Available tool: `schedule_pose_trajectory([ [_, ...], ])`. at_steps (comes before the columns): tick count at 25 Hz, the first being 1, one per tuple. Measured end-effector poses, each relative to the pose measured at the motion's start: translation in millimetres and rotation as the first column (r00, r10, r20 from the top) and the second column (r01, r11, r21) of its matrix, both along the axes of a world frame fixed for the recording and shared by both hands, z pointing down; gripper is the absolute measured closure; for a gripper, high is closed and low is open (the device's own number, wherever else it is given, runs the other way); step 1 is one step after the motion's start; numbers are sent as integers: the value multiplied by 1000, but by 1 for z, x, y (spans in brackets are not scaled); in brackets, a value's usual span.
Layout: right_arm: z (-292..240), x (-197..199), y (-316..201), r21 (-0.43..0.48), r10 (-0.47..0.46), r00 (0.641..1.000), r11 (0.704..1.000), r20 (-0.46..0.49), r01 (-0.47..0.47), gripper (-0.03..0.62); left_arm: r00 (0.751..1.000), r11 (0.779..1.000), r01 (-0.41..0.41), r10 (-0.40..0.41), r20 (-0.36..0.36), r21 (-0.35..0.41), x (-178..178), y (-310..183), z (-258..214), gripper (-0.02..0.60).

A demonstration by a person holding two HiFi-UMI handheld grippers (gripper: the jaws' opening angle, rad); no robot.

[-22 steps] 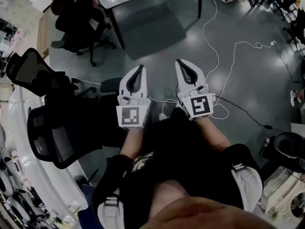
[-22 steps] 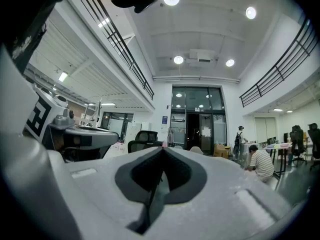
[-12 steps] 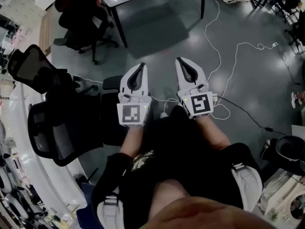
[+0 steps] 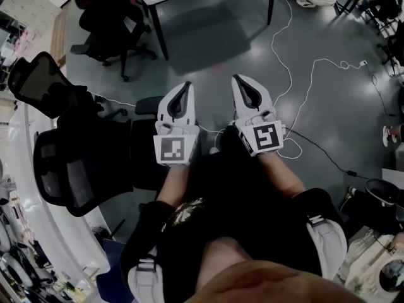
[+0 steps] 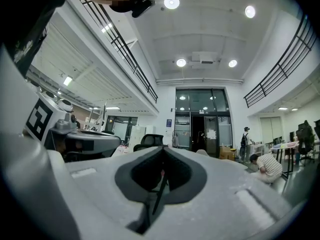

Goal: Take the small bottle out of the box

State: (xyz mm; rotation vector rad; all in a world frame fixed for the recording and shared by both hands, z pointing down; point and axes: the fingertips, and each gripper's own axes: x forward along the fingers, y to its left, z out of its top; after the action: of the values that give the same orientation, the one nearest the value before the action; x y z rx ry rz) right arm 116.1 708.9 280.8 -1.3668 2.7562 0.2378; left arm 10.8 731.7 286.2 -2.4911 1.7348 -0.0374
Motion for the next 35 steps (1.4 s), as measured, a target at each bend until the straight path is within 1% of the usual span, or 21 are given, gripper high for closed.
schedule_pose_trajectory([
  [5, 5, -1, -6, -2, -8, 1000, 1000, 1, 8, 599, 1000, 1000, 10, -10, -5, -9, -4, -5, 4, 571],
  [10, 7, -3, -24, 15, -28, 1000, 1000, 5, 28, 599, 1000, 1000, 16, -16, 9, 10, -6, -18, 4, 571],
  [15, 5, -14, -49, 24, -48, 999, 999, 11, 48, 599, 999, 999, 30, -31, 10, 17, -14, -43, 1, 571],
  [19, 6, -16, -80, 29, -52, 999, 998, 9, 52, 599, 999, 999, 31, -31, 14, 34, -16, -75, -1, 571],
  [23, 6, -14, -118, 17, -36, 999, 999, 10, 35, 599, 1000, 999, 27, -27, -2, 32, -18, -114, -1, 571],
  [28, 5, -8, -167, 15, -30, 1000, 999, 5, 30, 599, 1000, 1000, 4, -4, 2, 30, -8, -166, -2, 571],
  [35, 16, 2, -242, -6, -20, 1000, 1000, 21, 20, 599, 1000, 1000, -9, 9, 12, -2, 1, -239, 12, 571],
])
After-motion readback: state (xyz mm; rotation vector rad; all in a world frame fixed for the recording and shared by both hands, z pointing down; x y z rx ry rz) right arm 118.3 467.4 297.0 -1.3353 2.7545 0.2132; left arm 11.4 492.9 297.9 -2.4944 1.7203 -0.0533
